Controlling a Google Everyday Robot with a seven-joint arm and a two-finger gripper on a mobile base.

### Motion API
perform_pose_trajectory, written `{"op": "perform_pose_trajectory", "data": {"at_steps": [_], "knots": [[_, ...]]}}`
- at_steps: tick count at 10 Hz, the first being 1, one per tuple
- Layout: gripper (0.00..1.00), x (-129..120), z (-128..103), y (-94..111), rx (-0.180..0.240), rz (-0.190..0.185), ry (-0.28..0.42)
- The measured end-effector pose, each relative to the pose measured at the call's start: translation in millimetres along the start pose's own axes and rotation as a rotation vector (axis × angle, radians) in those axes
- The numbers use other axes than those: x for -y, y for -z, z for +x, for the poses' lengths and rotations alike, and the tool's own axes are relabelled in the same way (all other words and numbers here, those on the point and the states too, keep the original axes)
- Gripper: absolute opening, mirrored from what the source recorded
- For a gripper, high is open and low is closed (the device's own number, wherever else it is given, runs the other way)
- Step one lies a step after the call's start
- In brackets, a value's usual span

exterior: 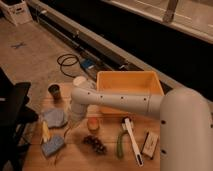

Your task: Place fork in paper cup

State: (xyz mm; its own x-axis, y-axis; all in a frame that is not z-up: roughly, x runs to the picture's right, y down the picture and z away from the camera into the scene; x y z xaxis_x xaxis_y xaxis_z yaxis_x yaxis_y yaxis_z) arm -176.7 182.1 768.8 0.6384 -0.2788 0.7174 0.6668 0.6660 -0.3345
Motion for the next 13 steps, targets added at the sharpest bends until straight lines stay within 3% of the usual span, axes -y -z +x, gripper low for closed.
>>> {"op": "perform_pose_trajectory", "data": {"at_steps": [3,6,7,11,12,13], "knots": [[0.0,20,8,67,-0.107,0.056,0.0],[0.0,36,65,136,-0.217,0.116,-0.043],[0.0,41,76,151,-0.245,0.13,-0.052],[0.0,80,128,224,-0.428,0.227,-0.07],[0.0,87,130,238,-0.471,0.253,-0.065],[0.0,93,129,245,-0.488,0.264,-0.058]]}}
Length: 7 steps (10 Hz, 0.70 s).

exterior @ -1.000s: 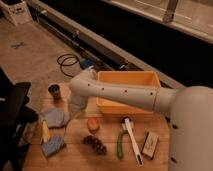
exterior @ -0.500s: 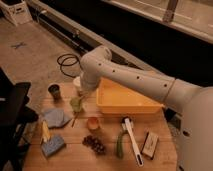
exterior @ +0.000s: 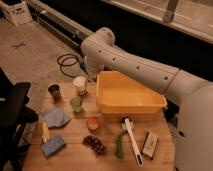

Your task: Place fork in paper cup

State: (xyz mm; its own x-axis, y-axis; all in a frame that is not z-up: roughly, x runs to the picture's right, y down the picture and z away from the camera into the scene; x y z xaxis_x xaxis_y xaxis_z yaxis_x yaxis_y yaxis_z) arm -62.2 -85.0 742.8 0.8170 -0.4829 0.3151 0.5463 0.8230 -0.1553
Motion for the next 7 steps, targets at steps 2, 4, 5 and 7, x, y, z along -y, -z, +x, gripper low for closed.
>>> {"op": "perform_pose_trajectory", "data": {"at_steps": [2,4,5,7], "knots": [[0.0,-0.2,-0.2,1.7,0.003,0.003,-0.005],[0.0,0.0,-0.3,1.6,0.003,0.003,-0.005],[0.0,0.1,-0.6,1.5,0.003,0.003,-0.004],[0.0,-5.2,0.2,-3.6,0.005,-0.016,-0.024]]}}
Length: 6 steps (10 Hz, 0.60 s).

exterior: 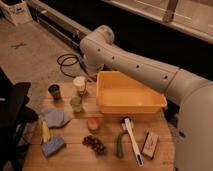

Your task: Place fork in paper cup

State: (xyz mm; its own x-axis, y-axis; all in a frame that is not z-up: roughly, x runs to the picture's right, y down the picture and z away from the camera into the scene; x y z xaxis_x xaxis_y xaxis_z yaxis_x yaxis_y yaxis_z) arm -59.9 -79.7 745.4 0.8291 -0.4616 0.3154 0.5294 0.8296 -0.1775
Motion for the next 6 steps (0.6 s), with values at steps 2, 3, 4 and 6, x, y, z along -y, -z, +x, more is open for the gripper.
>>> {"op": "perform_pose_trajectory", "data": {"at_steps": [2,3,4,6], "knots": [[0.0,-13,21,-23,-0.026,-0.02,-0.045],[0.0,-15,30,-32,-0.04,-0.021,-0.051],[0.0,-11,38,-40,-0.057,-0.019,-0.058],[0.0,3,51,-40,-0.087,-0.004,-0.064]]}}
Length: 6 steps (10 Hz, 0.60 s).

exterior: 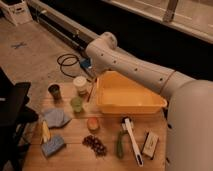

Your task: Place fork in paper cup

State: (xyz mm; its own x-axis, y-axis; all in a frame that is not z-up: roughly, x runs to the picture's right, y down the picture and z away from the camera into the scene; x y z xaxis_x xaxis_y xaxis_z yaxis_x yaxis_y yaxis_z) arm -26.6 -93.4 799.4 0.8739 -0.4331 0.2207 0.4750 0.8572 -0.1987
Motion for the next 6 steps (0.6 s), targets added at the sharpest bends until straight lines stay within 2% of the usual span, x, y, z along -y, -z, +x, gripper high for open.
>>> {"op": "perform_pose_trajectory", "data": {"at_steps": [2,4,5,6], "knots": [[0.0,25,21,15,-0.044,0.031,-0.011],[0.0,60,39,39,-0.088,0.081,-0.014],[0.0,82,50,50,-0.108,0.119,-0.014],[0.0,99,55,52,-0.112,0.153,-0.011]]}}
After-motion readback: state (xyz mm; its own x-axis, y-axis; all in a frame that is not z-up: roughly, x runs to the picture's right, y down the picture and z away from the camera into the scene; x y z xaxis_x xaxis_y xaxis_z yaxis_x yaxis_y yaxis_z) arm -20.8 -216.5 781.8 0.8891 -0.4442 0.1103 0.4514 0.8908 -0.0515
